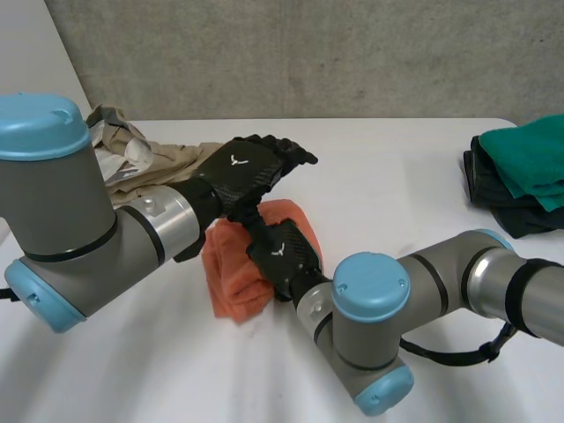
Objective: Fold the laundry.
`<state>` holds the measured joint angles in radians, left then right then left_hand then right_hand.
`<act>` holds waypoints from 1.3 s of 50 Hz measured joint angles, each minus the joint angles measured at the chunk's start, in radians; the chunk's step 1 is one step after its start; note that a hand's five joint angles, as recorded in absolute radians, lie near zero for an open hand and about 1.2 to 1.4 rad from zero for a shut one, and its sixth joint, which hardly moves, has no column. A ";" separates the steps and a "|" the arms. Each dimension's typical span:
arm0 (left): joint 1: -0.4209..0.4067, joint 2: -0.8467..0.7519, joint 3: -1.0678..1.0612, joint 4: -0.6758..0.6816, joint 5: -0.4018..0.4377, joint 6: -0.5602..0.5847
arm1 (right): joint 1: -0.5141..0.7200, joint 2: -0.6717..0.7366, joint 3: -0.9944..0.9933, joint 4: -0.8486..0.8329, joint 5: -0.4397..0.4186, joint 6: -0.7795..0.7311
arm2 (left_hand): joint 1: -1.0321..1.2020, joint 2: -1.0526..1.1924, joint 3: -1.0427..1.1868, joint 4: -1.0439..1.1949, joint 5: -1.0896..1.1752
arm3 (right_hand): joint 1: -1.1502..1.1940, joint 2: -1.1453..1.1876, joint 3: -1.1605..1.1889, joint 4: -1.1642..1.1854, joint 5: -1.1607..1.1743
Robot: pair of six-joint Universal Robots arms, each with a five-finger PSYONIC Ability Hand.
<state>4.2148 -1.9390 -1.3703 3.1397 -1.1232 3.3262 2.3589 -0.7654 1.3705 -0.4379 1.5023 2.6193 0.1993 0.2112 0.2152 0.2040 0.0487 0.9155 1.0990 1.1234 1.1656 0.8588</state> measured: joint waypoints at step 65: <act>-0.048 0.105 0.028 0.006 0.030 -0.013 | -1.229 -0.020 -0.136 -0.319 -0.775 0.343 | 0.000 0.000 0.000 0.000 0.000 | -0.307 -0.477 -0.482 -0.484 -0.385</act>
<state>4.1665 -1.8335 -1.3420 3.1452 -1.0935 3.3130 1.1300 -0.7855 1.2341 -0.7574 0.7272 2.9620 0.1993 0.2112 0.2152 0.2040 0.0487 0.6081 0.6221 0.6409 0.6816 0.4738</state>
